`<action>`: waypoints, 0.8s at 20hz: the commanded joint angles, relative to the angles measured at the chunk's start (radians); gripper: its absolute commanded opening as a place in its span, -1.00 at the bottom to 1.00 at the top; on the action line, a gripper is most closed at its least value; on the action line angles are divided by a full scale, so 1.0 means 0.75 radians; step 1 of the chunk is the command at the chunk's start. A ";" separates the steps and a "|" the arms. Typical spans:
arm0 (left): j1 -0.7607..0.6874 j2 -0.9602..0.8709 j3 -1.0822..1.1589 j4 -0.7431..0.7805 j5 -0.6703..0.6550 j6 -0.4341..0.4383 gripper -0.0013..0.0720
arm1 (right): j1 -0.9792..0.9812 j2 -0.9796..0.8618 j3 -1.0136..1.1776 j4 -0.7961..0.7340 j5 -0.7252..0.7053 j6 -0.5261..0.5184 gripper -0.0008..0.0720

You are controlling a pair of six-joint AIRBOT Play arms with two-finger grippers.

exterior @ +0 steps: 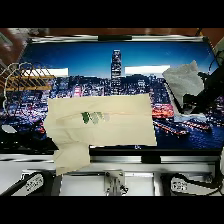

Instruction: Fold the shirts.

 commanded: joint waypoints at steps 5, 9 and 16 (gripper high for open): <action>-0.021 -0.004 -0.013 0.003 -0.015 0.059 -0.88 | 0.001 0.136 -0.518 0.183 0.085 -0.035 0.40; -0.021 -0.004 -0.013 0.002 -0.020 0.069 -0.88 | 0.001 0.285 -0.892 0.385 0.288 -0.057 0.40; -0.021 -0.004 -0.013 -0.067 -0.019 0.109 -0.88 | 0.003 0.288 -1.071 0.547 0.472 -0.070 0.40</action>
